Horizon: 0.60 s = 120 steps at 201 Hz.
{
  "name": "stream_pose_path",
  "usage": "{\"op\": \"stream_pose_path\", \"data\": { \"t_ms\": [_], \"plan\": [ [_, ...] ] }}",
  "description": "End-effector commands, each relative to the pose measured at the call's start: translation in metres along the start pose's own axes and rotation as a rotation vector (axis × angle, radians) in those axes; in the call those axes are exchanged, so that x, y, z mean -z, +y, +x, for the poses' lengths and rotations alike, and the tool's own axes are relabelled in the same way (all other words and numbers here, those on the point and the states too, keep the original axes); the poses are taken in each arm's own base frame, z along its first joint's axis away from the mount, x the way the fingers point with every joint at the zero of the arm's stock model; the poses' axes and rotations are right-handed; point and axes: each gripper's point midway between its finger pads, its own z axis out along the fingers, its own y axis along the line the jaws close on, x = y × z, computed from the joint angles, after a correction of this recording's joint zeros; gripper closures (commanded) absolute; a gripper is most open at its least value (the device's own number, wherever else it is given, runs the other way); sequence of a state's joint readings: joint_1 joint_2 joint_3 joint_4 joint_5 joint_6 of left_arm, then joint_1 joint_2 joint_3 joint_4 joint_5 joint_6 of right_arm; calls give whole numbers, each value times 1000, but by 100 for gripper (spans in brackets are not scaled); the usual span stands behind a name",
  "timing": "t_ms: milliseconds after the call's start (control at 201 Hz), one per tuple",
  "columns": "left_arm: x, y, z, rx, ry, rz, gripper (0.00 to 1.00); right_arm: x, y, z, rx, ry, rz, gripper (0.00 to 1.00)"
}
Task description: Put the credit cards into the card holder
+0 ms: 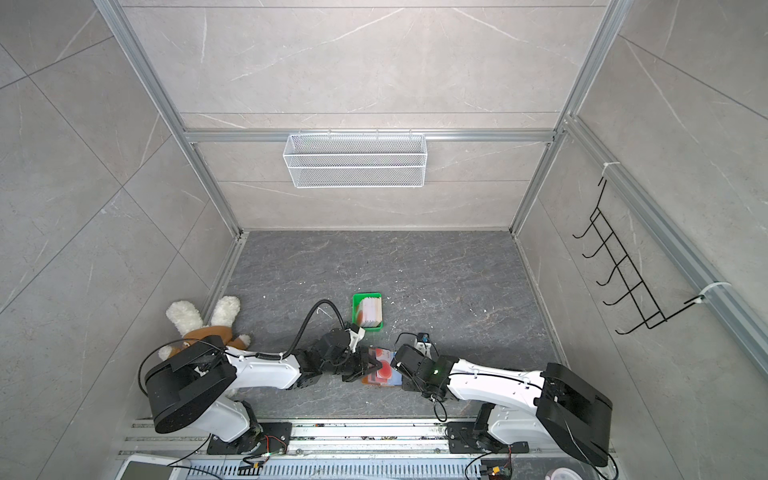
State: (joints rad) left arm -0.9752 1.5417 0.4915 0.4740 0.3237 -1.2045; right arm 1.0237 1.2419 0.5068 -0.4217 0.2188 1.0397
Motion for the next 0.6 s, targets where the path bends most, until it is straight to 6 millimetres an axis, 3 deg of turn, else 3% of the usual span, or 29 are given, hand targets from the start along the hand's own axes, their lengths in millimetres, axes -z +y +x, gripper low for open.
{"op": "stream_pose_path", "data": {
  "t_ms": [0, 229, 592],
  "plan": [
    [-1, 2, 5, 2, 23, 8, 100, -6, -9, 9, 9, 25, 43, 93],
    [3, 8, 8, 19, 27, -11, 100, -5, -9, 8, 9, 23, 45, 93],
    [3, -3, 12, -24, 58, 25, 100, -6, -8, 8, 11, 24, 45, 94]
  ]
}}
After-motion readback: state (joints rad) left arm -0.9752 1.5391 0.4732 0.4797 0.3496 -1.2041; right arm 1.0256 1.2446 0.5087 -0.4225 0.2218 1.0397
